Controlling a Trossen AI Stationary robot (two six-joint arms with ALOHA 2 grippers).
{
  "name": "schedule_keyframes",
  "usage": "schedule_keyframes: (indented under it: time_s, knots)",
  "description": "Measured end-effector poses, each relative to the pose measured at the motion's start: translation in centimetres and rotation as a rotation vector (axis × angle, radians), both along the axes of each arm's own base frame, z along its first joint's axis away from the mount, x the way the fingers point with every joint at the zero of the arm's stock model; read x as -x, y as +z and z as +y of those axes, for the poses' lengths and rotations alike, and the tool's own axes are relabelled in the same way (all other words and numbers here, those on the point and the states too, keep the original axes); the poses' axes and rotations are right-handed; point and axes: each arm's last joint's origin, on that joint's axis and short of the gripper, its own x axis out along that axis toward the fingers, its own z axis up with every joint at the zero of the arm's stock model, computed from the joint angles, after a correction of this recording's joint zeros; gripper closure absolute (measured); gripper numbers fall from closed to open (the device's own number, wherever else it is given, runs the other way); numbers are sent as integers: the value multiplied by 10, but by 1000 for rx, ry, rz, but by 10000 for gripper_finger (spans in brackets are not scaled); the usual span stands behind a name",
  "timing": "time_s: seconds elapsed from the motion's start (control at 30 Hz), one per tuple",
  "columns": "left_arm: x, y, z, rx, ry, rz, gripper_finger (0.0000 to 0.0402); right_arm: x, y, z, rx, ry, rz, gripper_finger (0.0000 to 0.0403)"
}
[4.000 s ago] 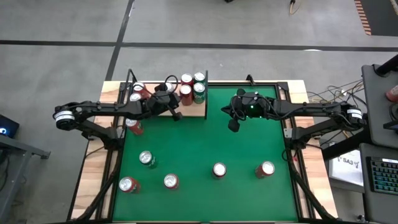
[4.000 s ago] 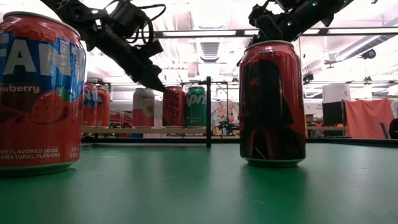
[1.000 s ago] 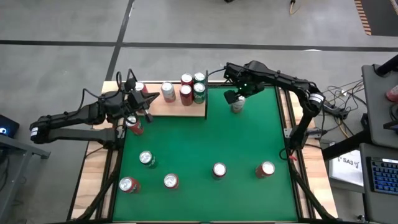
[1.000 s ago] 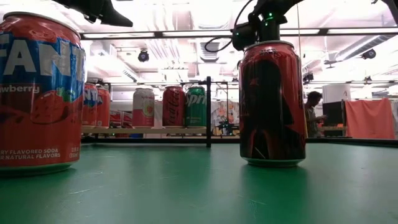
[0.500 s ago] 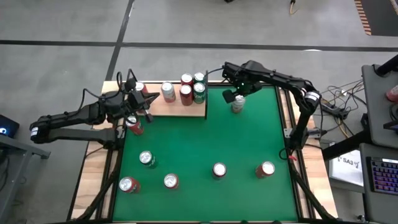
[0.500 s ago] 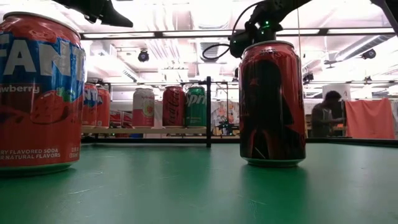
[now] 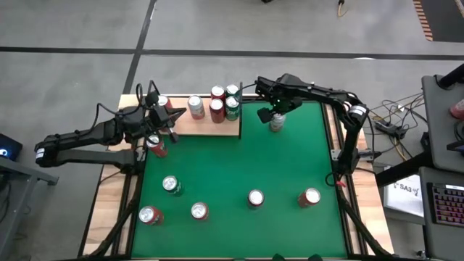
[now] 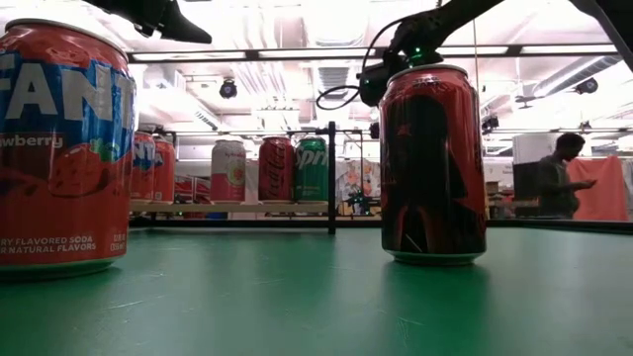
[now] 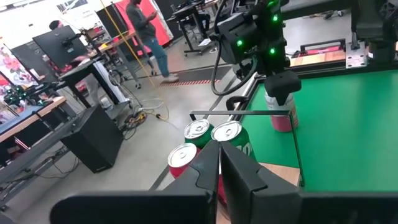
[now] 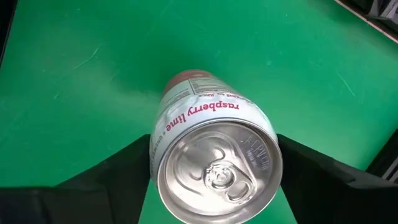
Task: Place canned beverage on shelf
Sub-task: Put the pink-white soda can on the shelf aligned with the other pink-white soda can
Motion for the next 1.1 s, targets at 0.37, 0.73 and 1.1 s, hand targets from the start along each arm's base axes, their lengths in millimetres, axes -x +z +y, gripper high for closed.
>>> schedule_keyframes:
  time_s: [0.37, 0.73, 1.1]
  knots:
    - [0, 0, 0, 6, 1, -2, 402, 20, 47, 18, 85, 11, -91, 124]
    - [-10, -7, 2, 54, 9, 17, 402, 46, 128, 90, 388, 92, -326, 124]
    - [-41, -18, -11, 186, -189, -48, 402, 35, 160, 173, 689, 390, -559, 124]
